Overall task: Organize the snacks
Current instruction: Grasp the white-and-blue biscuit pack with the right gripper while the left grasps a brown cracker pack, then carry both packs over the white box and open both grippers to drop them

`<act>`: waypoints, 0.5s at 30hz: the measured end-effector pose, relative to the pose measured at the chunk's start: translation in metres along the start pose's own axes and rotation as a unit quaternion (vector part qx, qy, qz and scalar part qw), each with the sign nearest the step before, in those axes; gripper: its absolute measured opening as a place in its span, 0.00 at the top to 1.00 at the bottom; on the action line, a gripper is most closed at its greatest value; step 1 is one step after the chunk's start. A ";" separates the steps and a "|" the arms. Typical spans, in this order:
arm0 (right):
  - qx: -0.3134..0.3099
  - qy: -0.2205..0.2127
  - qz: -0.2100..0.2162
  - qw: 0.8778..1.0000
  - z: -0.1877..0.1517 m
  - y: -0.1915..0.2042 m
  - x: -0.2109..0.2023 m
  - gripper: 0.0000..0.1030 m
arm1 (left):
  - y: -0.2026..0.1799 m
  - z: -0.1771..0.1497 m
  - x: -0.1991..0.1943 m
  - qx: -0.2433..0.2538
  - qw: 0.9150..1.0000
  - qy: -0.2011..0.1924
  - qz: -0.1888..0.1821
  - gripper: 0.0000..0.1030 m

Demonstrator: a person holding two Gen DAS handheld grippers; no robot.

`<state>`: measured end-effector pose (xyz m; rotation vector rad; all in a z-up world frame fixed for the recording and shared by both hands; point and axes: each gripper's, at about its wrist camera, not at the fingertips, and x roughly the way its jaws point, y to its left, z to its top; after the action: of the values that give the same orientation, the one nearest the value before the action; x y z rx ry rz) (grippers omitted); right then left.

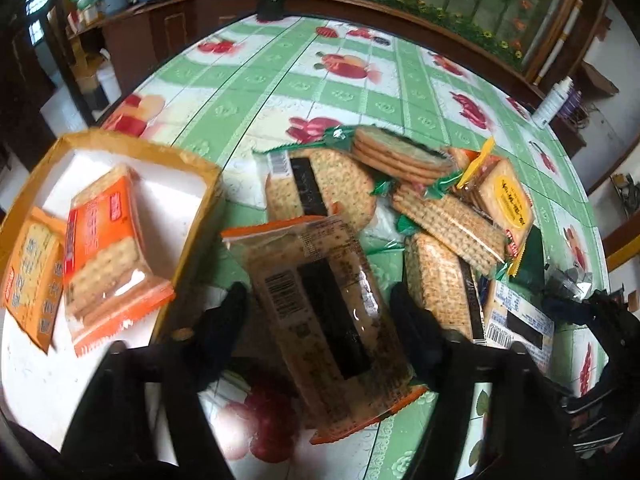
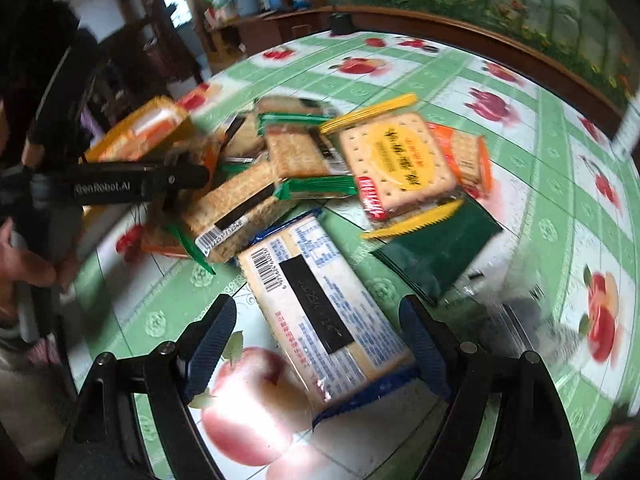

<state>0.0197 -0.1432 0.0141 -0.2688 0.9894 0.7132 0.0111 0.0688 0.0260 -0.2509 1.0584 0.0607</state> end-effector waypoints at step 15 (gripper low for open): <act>0.005 0.001 -0.062 0.998 -0.030 0.030 0.000 0.41 | -0.011 -0.018 -0.005 0.071 0.997 -0.019 0.007 0.36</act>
<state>-0.0199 -0.1366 0.0009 -0.3198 0.9693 0.5945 -0.0052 0.0543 0.0241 -0.1133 1.0211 0.0020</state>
